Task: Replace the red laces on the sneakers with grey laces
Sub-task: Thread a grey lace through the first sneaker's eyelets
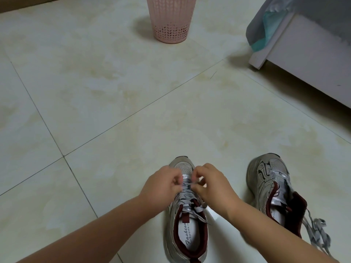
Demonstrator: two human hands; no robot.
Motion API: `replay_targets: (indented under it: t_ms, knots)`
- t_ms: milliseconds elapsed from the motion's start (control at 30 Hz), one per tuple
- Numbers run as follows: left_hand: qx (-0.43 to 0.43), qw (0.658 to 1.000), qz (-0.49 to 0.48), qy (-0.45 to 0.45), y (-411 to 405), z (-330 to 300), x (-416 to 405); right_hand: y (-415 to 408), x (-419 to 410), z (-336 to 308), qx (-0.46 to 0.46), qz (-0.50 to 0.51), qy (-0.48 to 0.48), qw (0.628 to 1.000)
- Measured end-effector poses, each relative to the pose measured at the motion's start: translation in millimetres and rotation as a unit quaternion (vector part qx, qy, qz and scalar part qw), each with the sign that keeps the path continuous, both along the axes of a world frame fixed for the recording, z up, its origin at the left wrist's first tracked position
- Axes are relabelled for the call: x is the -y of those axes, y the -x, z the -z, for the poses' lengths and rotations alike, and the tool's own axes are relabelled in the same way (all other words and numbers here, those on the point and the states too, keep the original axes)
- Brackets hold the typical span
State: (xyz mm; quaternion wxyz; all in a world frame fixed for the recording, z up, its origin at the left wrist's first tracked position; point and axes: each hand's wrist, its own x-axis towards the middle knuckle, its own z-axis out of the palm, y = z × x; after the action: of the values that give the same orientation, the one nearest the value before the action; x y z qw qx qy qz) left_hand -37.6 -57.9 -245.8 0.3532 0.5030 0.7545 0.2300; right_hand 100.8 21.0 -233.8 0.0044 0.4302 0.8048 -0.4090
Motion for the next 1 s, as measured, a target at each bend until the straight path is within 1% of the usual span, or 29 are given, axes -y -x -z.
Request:
replay_targets:
  t_ms: [67,133,267,367,433,500,533,600,667,700,767,833,900,967,1000]
  knots:
    - [-0.04,0.998,0.049,-0.009,-1,-4,0,4,4,-3,0.033,-0.061,-0.048,0.996]
    - [-0.066,0.995,0.069,-0.001,-2,-6,1,9,6,-6,0.079,-0.096,-0.072,0.99]
    - [-0.135,0.982,0.118,0.057,-6,-12,-8,19,1,-10,0.151,-0.172,-0.105,0.968]
    - [-0.19,0.967,0.142,0.096,-12,-12,-16,23,3,-7,0.181,-0.182,-0.122,0.959]
    - [-0.212,0.962,0.138,0.103,-15,-12,-16,24,7,-6,0.194,-0.176,-0.123,0.957]
    - [-0.195,0.97,0.112,0.095,-15,-9,-14,23,10,-4,0.197,-0.17,-0.126,0.957]
    - [-0.169,0.977,0.094,0.088,-13,-8,-12,22,9,-2,0.193,-0.164,-0.12,0.96]
    - [-0.083,0.991,0.06,0.081,-8,-4,-6,17,4,1,0.163,-0.119,-0.077,0.976]
    - [0.028,0.996,0.032,0.077,-2,-2,2,7,-2,8,0.095,-0.017,0.037,0.995]
    - [0.074,0.994,0.007,0.074,1,-1,7,2,-3,10,0.051,0.042,0.103,0.992]
    - [0.122,0.99,-0.042,0.065,4,2,14,-8,0,10,-0.015,0.126,0.202,0.971]
    - [0.111,0.991,-0.053,0.047,3,5,14,-14,3,10,-0.043,0.147,0.224,0.962]
    - [0.067,0.997,-0.027,0.024,-1,7,7,-11,3,9,-0.047,0.129,0.202,0.97]
    - [0.024,1.0,-0.001,0.014,-5,4,0,-5,1,5,-0.017,0.065,0.134,0.989]
    - [0.001,1.0,0.01,0.015,-6,4,-2,-1,0,3,0.015,0.02,0.084,0.996]
